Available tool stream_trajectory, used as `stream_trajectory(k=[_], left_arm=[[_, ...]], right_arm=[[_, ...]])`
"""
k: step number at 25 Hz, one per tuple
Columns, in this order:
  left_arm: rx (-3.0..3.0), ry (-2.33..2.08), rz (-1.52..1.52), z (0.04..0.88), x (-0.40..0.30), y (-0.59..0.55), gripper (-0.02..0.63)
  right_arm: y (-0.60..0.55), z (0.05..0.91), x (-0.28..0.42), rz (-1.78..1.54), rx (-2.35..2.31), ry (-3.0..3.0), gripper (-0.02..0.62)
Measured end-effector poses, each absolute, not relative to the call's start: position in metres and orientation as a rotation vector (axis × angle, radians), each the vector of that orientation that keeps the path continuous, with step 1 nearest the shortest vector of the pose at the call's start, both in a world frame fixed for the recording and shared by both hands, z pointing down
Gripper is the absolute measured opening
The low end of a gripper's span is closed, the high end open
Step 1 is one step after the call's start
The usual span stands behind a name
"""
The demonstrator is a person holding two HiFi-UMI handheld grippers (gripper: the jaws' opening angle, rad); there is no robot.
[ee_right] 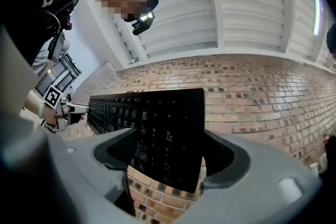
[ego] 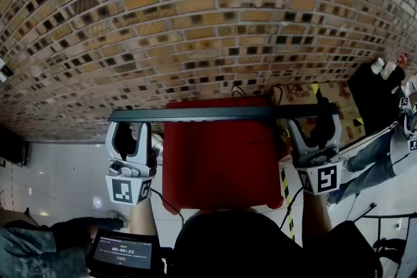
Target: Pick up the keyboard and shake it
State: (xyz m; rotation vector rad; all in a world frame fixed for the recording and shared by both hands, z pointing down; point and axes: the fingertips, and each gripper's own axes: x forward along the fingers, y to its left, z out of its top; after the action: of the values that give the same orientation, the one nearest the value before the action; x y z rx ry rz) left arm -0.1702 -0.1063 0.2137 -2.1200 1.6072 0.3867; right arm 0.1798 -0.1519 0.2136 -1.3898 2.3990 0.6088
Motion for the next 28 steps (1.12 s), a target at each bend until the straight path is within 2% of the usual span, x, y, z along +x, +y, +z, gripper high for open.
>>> stream_trajectory(k=[23,28], left_arm=[[-2.239,1.729,0.283,0.279,-0.173,-0.104,0.232],[-2.249,1.739,0.287,0.282,-0.173,-0.104,0.232]], right_arm=[[-0.156,0.286,0.184,0.423,-1.491,2.576,0.370],[-0.152,0.277,0.176,0.386,-1.472,2.573,0.370]])
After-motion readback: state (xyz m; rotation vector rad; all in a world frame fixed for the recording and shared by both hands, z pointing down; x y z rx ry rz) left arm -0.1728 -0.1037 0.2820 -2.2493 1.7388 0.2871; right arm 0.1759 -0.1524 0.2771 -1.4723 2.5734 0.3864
